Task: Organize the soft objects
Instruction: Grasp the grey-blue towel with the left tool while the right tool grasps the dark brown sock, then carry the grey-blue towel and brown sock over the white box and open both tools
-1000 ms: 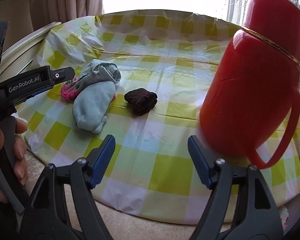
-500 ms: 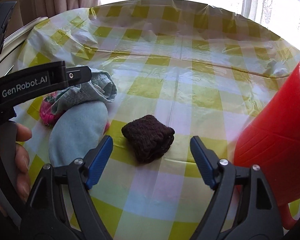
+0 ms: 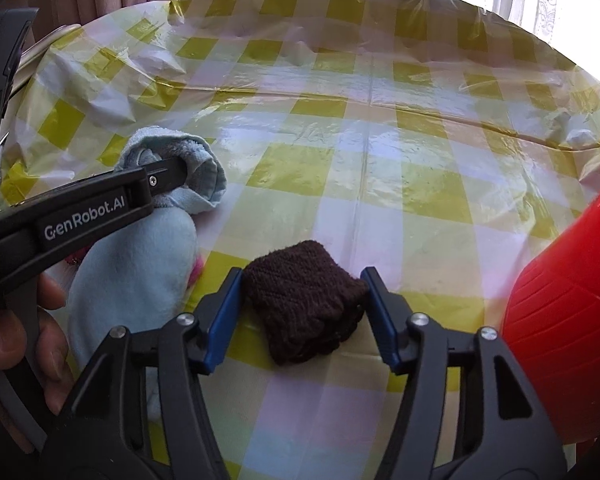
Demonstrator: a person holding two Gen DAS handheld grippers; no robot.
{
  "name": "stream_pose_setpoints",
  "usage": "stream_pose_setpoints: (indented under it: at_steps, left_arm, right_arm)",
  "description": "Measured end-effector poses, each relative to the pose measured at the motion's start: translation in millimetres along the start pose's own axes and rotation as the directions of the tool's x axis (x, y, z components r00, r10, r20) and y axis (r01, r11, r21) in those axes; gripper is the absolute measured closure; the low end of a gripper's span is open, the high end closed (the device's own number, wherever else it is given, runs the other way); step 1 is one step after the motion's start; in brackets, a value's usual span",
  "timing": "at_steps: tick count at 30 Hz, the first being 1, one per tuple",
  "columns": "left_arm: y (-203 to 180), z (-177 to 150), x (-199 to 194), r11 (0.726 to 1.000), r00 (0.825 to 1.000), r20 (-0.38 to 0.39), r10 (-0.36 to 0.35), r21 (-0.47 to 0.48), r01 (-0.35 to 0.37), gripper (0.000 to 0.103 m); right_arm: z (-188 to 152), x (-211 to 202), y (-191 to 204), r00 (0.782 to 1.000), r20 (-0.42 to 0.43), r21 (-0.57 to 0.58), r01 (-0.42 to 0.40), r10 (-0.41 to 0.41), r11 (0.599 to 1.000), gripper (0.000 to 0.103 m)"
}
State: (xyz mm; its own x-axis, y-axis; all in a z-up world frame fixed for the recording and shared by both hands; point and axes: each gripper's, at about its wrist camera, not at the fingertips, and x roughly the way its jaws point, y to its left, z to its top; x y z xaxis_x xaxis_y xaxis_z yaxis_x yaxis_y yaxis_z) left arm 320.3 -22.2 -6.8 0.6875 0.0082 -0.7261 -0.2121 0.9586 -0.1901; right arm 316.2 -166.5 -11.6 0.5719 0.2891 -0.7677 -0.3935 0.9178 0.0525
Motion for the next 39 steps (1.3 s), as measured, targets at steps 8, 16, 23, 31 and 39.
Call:
stream_pose_setpoints:
  at_steps: [8,16,23,31,39]
  left_arm:
    - [-2.8,0.4,-8.8,1.0,0.998,0.06,-0.007,0.013,0.006,0.077]
    - [-6.4,-1.6,-43.4,1.0,0.979,0.206,-0.006,0.018,0.002,0.078]
    - [-5.7,-11.3,-75.1,1.0,0.963,0.27,-0.005,-0.005,0.006,0.078]
    - [-18.3,-34.1,-107.2,0.999,0.961,0.275,-0.033,0.008,0.032,0.078]
    - [-38.7,-58.4,-134.7,0.997,0.96,0.268,-0.075,0.031,0.07,0.078]
  right_arm:
    - [0.1,-1.5,-3.7,1.0,0.012,0.012,-0.02,0.019,1.0,0.065]
    - [-3.3,-11.0,-2.7,0.999,0.044,0.015,-0.026,0.026,1.0,0.071]
    - [-10.9,-39.9,-8.5,0.995,0.096,0.032,-0.029,0.026,0.999,0.071]
    - [-27.1,-79.4,-12.1,0.989,0.144,0.043,-0.028,0.021,0.999,0.071]
    - [-49.8,-108.4,-31.8,0.99,0.14,0.096,-0.013,0.0,0.995,0.071]
